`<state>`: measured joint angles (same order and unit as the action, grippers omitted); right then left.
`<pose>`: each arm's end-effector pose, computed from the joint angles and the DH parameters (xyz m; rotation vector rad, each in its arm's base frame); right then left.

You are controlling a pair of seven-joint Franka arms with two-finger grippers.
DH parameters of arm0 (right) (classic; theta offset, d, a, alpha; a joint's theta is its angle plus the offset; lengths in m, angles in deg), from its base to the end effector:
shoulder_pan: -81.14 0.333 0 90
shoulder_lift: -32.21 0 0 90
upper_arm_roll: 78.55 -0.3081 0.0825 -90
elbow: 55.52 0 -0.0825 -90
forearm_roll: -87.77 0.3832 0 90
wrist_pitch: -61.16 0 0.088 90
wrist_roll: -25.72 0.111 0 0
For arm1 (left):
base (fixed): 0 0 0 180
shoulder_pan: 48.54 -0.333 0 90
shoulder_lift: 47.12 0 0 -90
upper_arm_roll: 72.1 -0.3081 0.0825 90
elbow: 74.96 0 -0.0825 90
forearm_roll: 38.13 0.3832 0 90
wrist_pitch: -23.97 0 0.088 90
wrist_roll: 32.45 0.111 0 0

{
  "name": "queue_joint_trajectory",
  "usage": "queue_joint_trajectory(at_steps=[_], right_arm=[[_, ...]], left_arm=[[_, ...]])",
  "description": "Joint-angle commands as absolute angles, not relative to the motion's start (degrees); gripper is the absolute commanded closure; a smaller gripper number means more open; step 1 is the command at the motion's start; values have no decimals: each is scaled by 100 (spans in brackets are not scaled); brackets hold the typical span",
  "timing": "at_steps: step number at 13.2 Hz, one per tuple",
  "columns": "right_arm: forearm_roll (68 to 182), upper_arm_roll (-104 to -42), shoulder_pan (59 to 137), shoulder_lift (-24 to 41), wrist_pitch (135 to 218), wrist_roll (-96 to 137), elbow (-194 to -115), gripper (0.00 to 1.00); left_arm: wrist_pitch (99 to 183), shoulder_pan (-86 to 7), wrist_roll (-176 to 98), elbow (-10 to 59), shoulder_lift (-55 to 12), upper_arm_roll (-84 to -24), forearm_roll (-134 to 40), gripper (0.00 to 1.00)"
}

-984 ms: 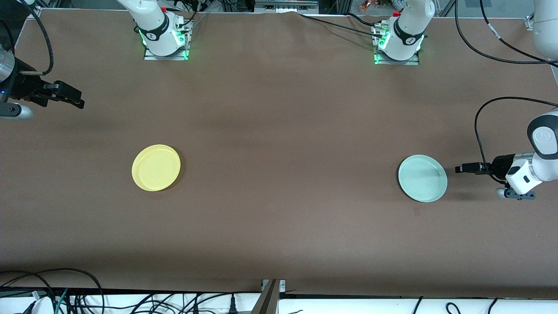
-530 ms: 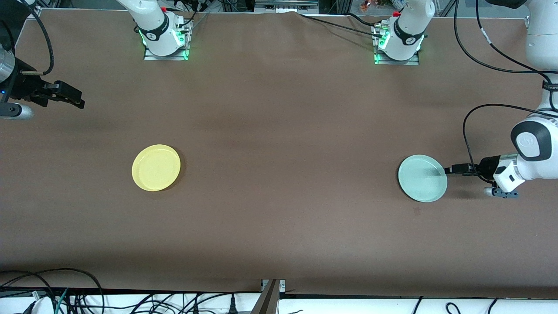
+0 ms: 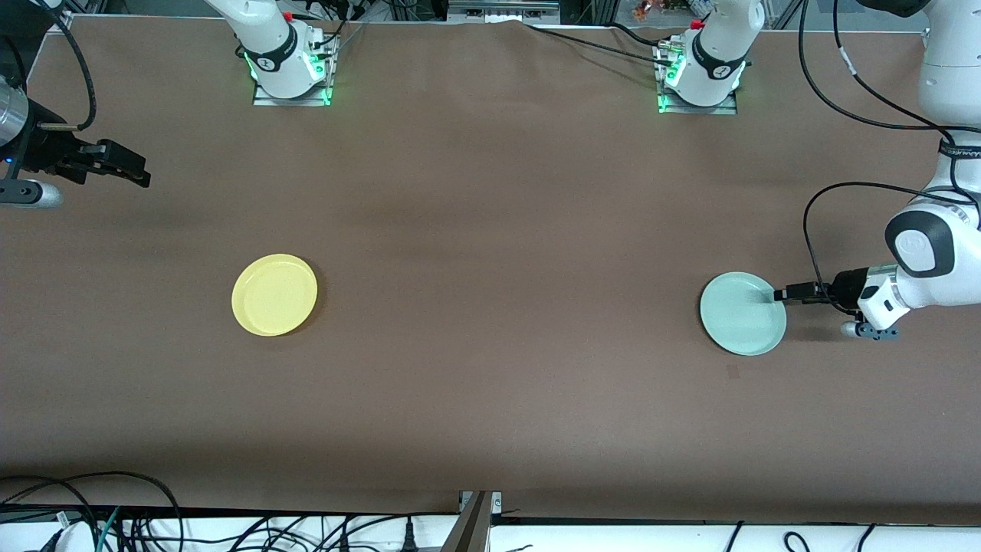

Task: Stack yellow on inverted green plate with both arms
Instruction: 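Grasp the green plate rim with the left gripper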

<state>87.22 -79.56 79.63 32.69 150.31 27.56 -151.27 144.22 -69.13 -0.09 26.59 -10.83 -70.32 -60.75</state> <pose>0.5447 -0.0058 0.5690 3.1255 -0.0633 -0.1669 0.5936 0.1821 0.1746 2.7105 0.0280 -0.1831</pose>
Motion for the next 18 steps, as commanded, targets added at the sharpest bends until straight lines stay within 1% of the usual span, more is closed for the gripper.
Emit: queue_joint_trajectory(at_steps=[1,3,4,6,7,8,10,11,12,16,18], right_arm=[[8768,-7995,7929,3362,14931,2765,-15132,0],[8768,-7995,7929,3362,14931,2765,-15132,0],[8768,-7995,7929,3362,14931,2765,-15132,0],[8768,-7995,7929,3371,14931,2739,-15132,0],[8768,-7995,7929,3362,14931,2739,-15132,0],[8768,-7995,7929,3371,14931,2747,-15132,0],[8768,-7995,7929,3371,14931,2747,-15132,0],[8768,-7995,7929,3362,14923,2765,-15132,0],[8768,-7995,7929,3371,14931,2765,-15132,0],[8768,-7995,7929,3371,14923,2765,-15132,0],[8768,-8004,7929,3371,14923,2765,-15132,0]], left_arm=[[14648,-6894,218,2744,-1108,-6990,-6195,40],[14772,-6876,218,2709,-1030,-6990,-6186,41],[14790,-6859,218,2709,-1020,-6981,-6186,42],[14868,-6832,218,2691,-977,-6981,-6186,47],[14895,-6832,218,2700,-976,-6990,-6186,53],[14895,-6797,218,2700,-976,-6990,-6186,62],[14895,-6788,218,2691,-976,-6981,-6177,84],[14895,-6788,218,2691,-976,-6990,-6169,98],[14895,-6788,218,2691,-976,-6990,-6169,100],[14983,-6710,226,2674,-985,-6981,-6169,100],[14922,-6543,226,2551,-1134,-6973,-6142,100]])
